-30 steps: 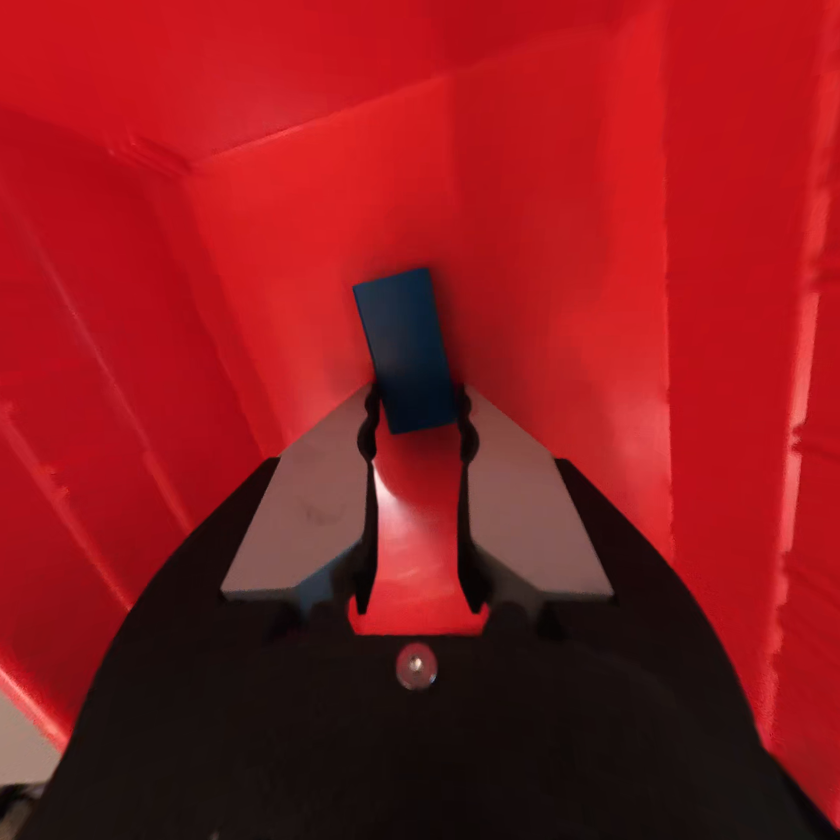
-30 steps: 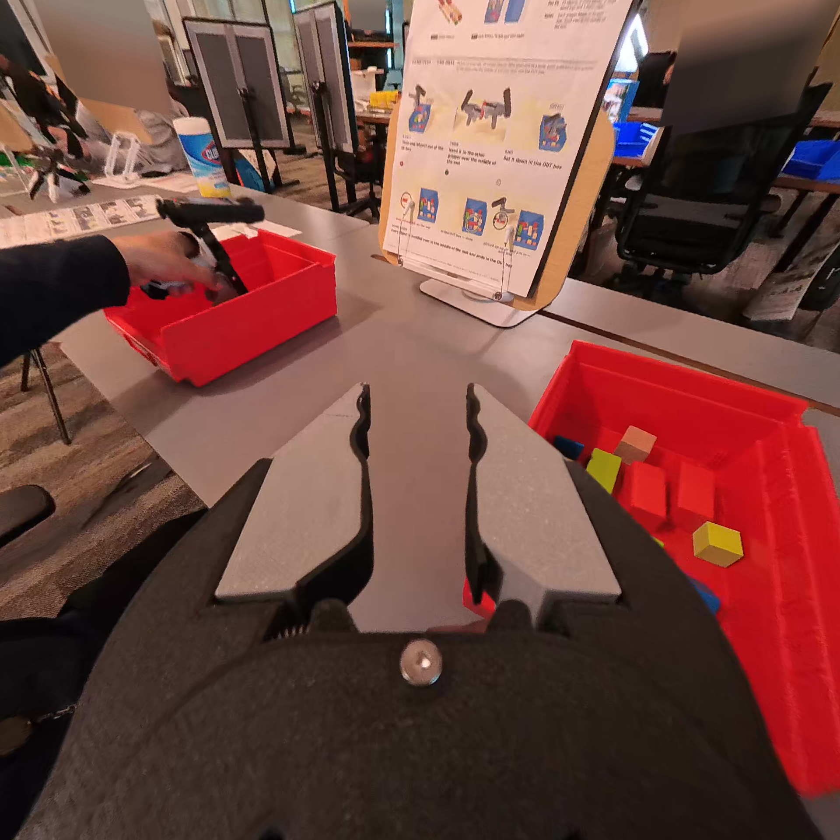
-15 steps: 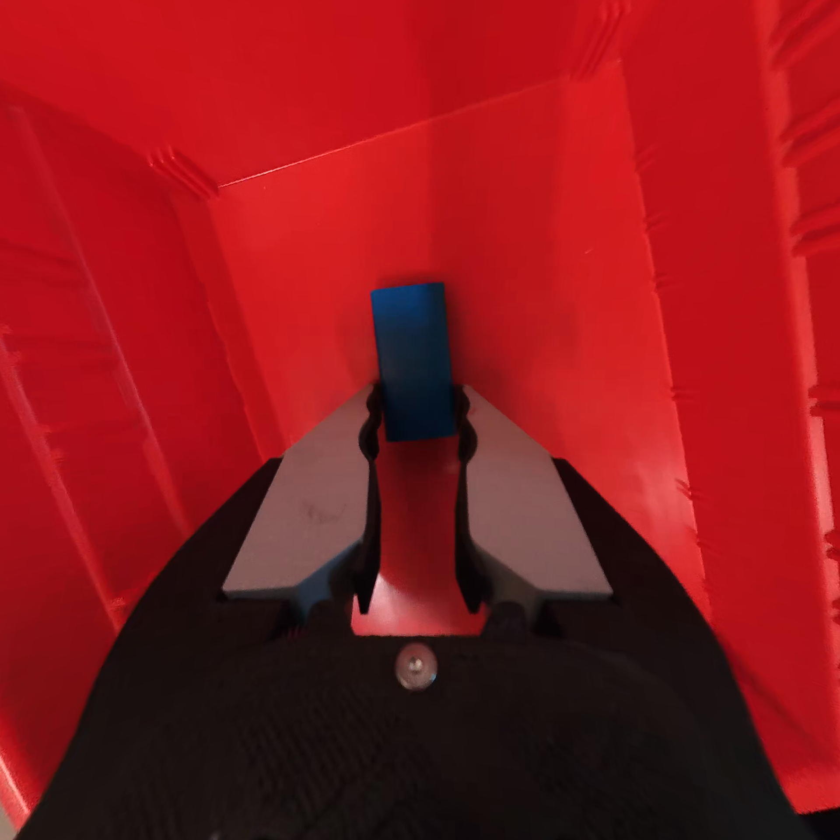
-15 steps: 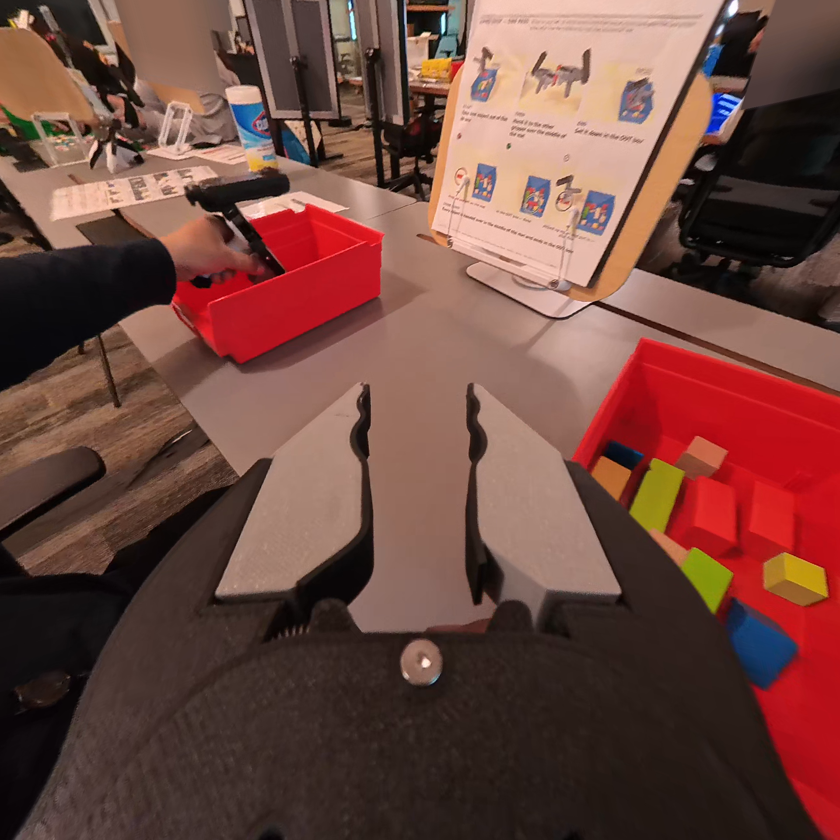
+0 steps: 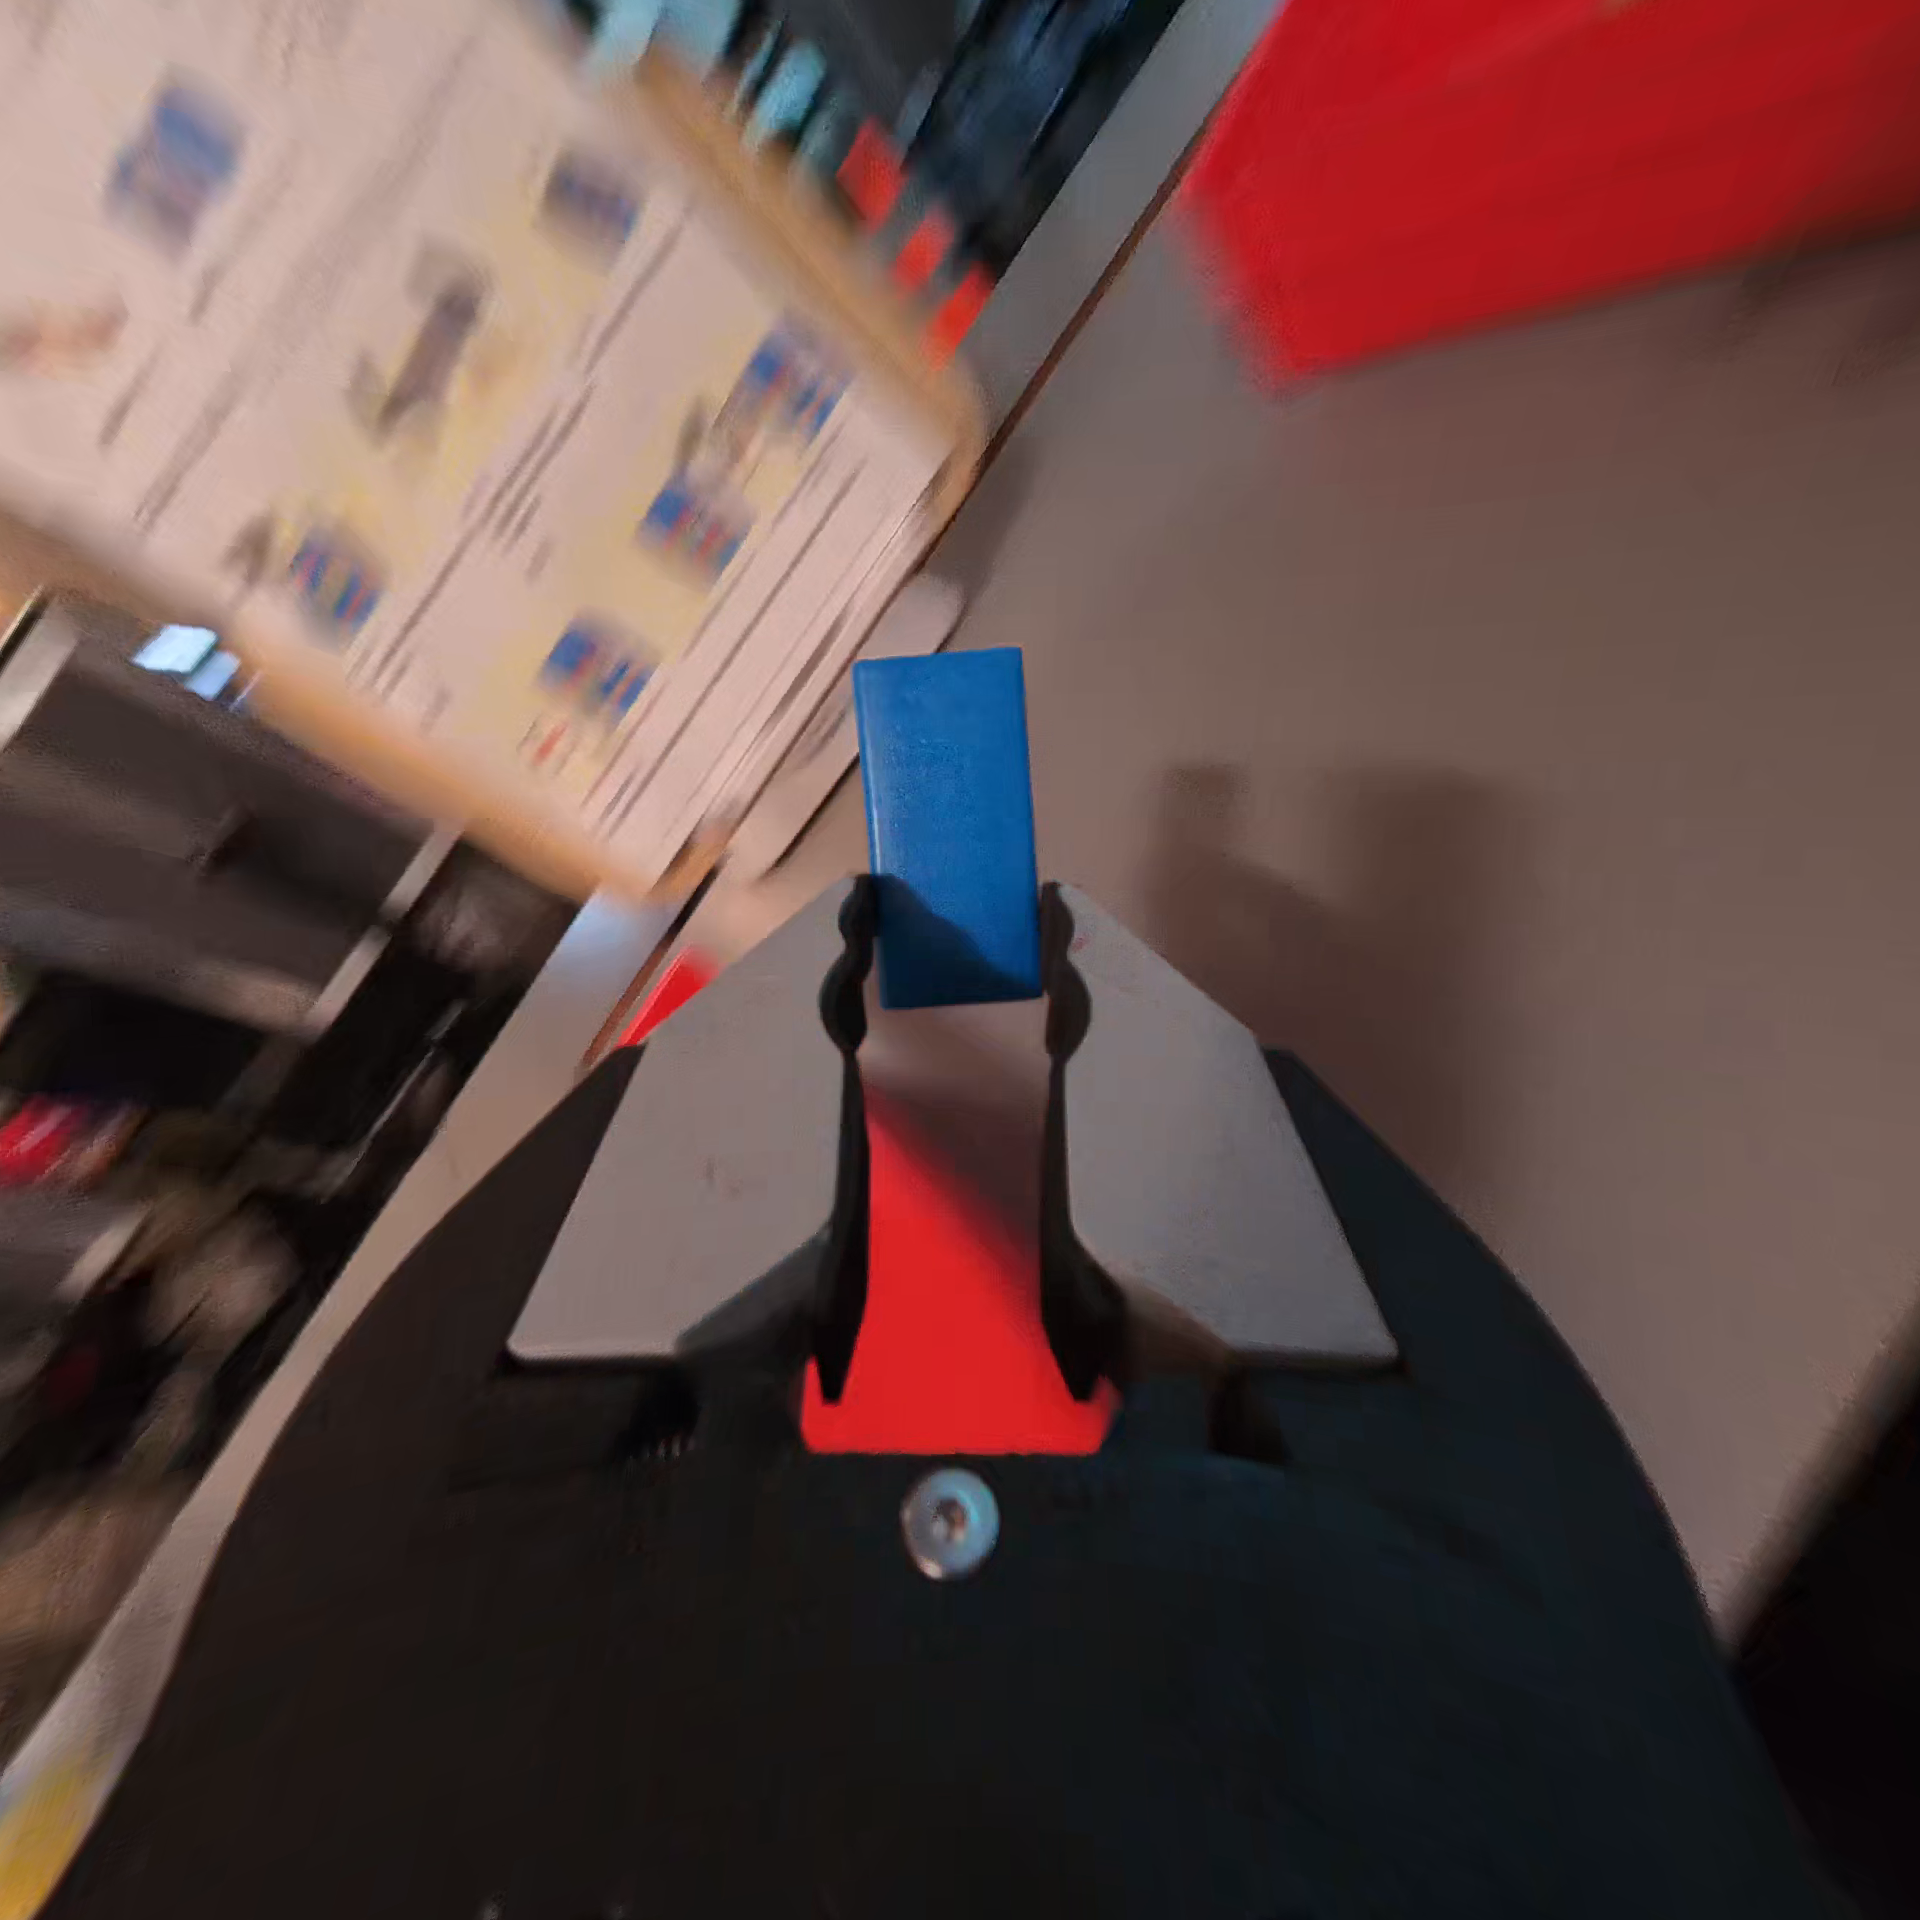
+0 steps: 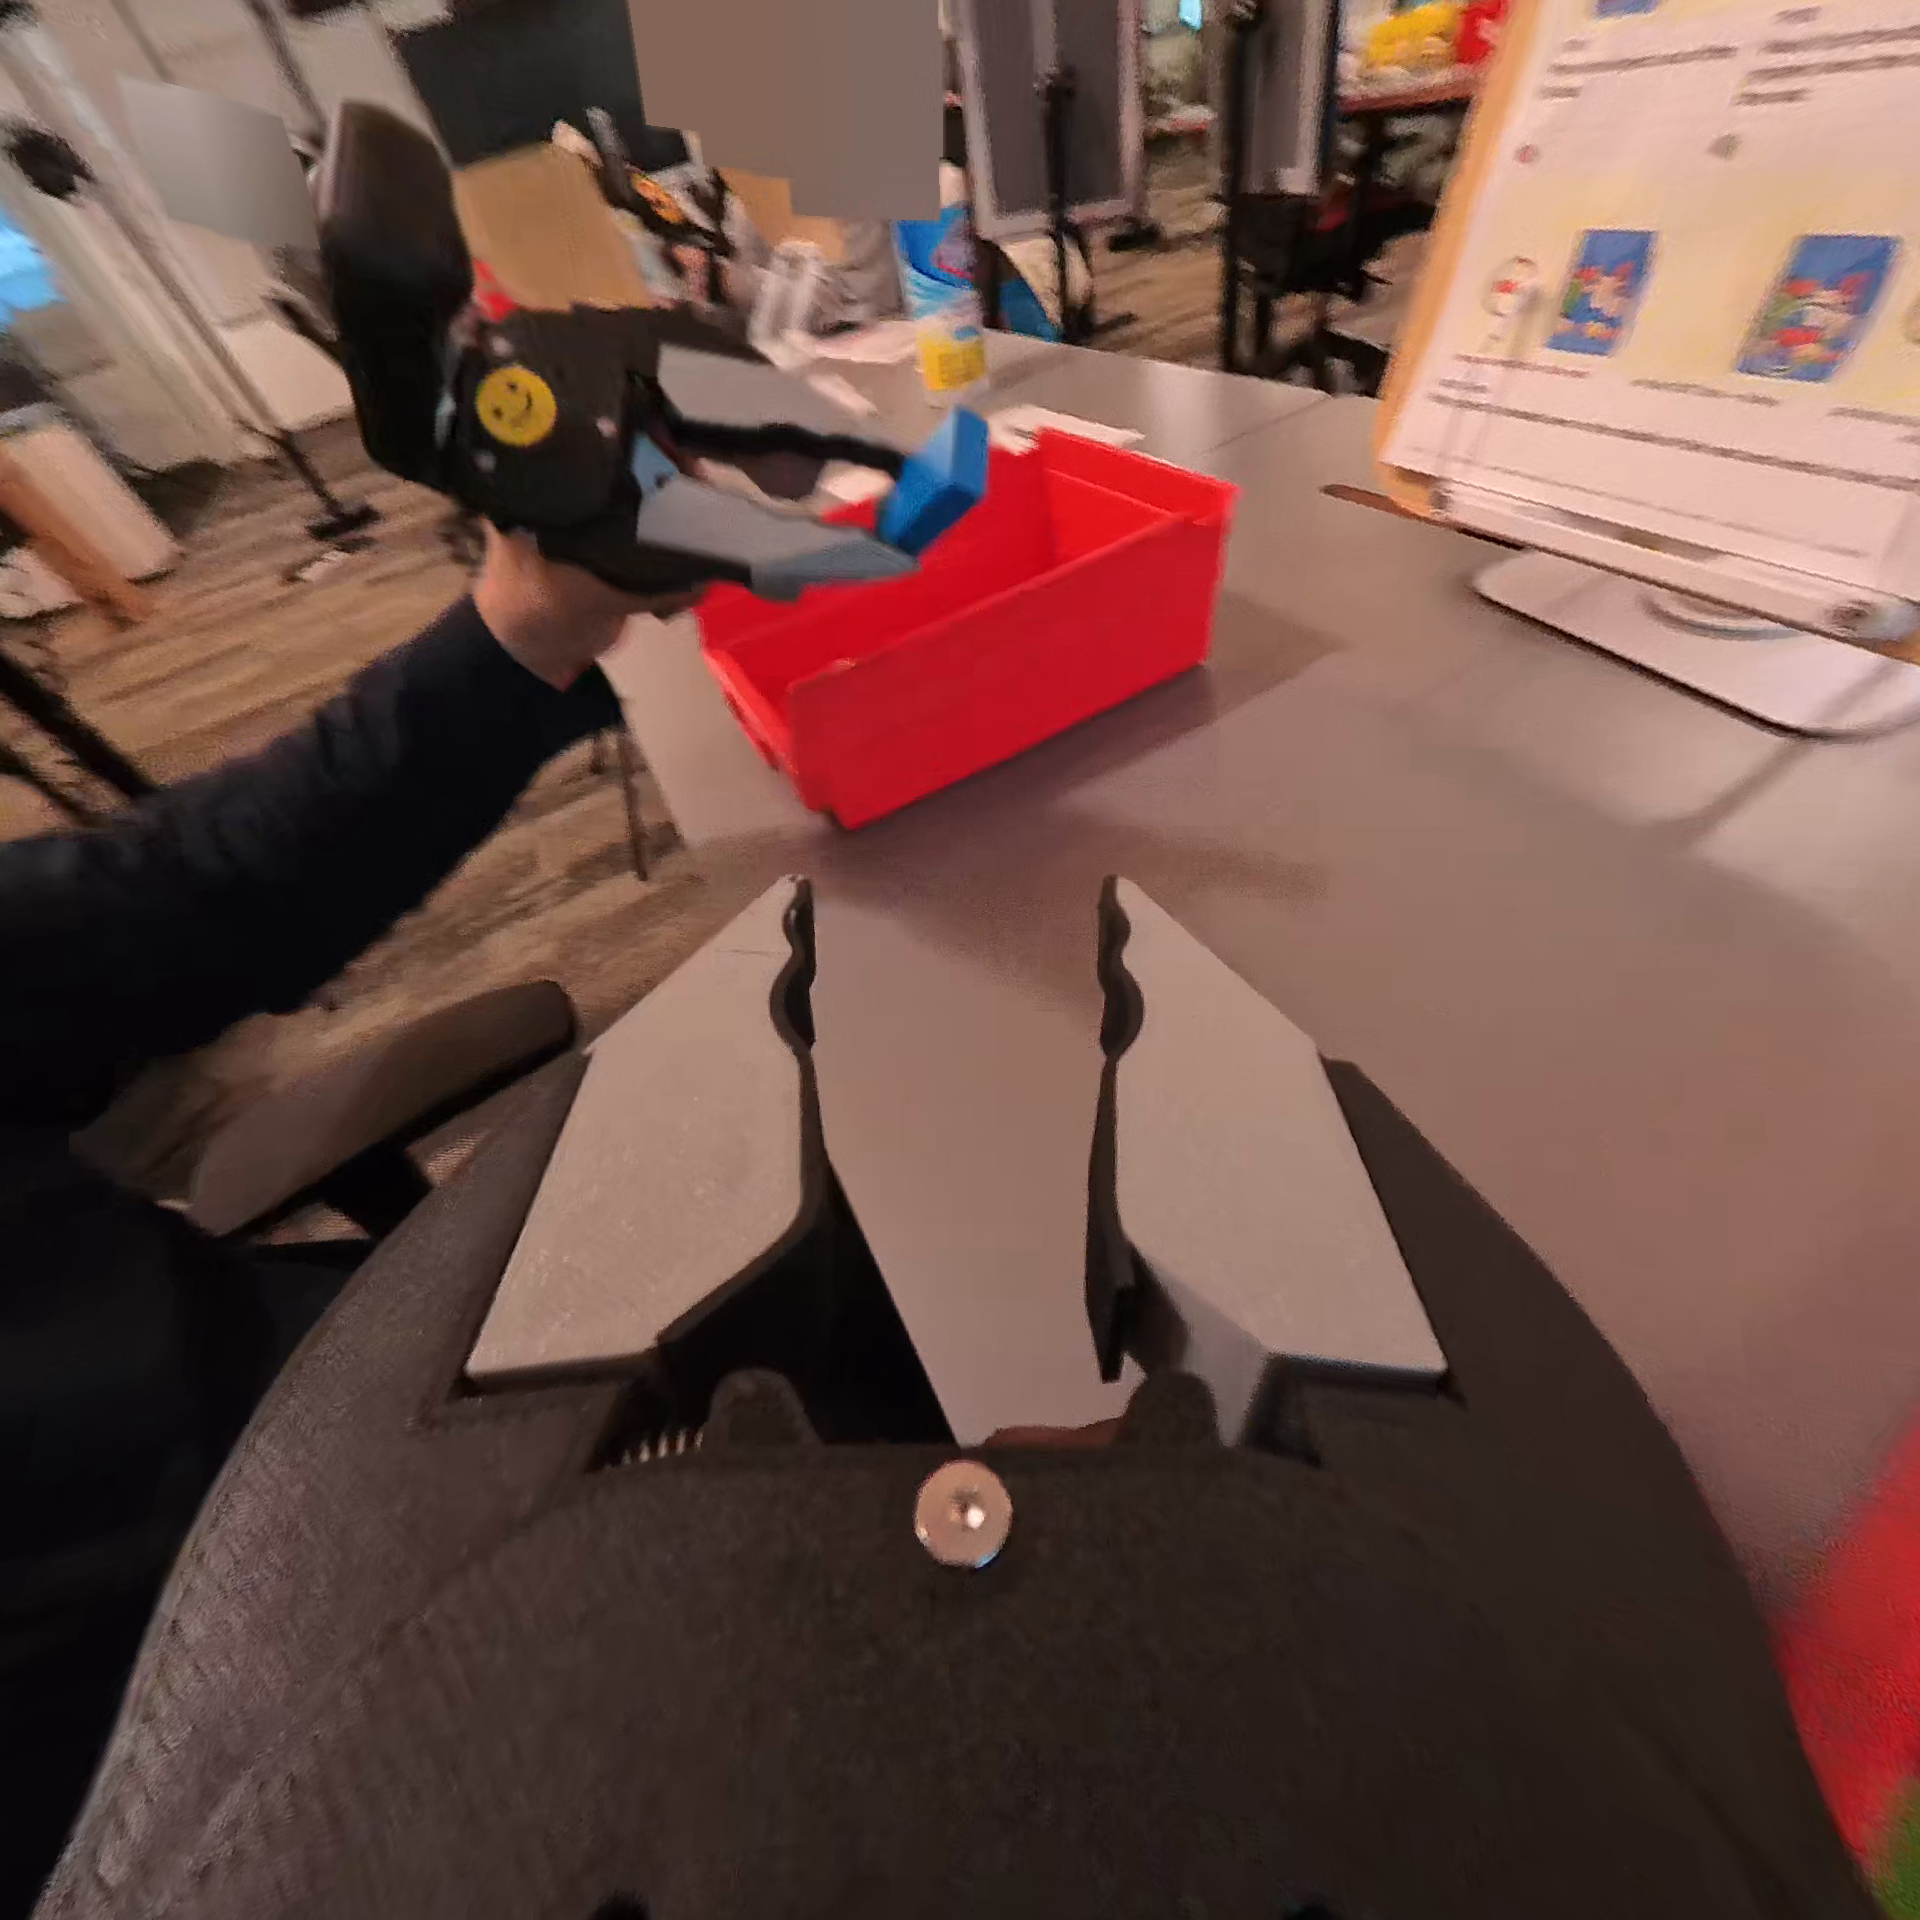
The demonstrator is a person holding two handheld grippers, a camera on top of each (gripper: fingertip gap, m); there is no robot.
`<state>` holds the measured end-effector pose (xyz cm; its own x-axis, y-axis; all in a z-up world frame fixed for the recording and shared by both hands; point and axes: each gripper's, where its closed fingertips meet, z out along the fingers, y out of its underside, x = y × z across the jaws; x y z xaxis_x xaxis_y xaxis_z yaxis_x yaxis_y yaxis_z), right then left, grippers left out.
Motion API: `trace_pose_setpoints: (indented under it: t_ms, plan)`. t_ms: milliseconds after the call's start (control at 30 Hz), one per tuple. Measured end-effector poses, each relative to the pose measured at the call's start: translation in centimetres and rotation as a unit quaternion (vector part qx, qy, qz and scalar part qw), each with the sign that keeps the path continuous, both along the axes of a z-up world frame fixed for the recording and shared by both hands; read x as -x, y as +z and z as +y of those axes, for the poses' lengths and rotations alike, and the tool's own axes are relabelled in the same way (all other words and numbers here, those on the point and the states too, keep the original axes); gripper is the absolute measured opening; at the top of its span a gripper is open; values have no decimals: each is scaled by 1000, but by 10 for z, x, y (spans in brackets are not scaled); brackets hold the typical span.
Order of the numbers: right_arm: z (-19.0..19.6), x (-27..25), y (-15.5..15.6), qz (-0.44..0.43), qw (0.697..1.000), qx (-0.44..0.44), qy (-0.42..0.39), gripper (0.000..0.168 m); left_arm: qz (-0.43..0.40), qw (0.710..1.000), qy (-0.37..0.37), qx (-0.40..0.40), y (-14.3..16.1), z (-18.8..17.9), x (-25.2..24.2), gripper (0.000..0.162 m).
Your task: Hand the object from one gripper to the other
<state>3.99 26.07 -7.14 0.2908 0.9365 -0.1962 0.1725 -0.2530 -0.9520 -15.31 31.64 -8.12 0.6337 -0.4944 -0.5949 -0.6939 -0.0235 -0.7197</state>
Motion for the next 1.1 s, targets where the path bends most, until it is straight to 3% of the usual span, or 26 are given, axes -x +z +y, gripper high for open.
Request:
trace_pose_setpoints:
  t_ms: [67,133,200,333,600,700,833,967,1100]
  plan:
    - [-18,16,16,55,997,-22,48,53,-105,985,-135,35,12,-46,-73,29]
    - [-33,24,31,102,991,-48,77,56,-198,947,-241,76,24,-86,-124,29]
    - [-48,26,40,124,985,-62,104,64,-253,916,-300,86,34,-109,-151,30]
    - [-68,13,60,172,973,-82,131,60,-339,842,-403,117,54,-143,-173,29]
    - [-76,15,59,167,972,-81,141,54,-371,812,-425,151,51,-148,-188,30]
    - [-79,20,56,166,972,-69,153,33,-362,823,-410,156,39,-140,-190,29]
    - [-73,26,42,135,978,-52,149,30,-356,829,-394,175,25,-134,-190,29]
    - [-57,24,32,110,986,-44,115,30,-379,827,-364,202,15,-119,-182,29]
    - [-9,-16,32,68,995,-67,1,30,-367,846,-319,219,4,-103,-161,36]
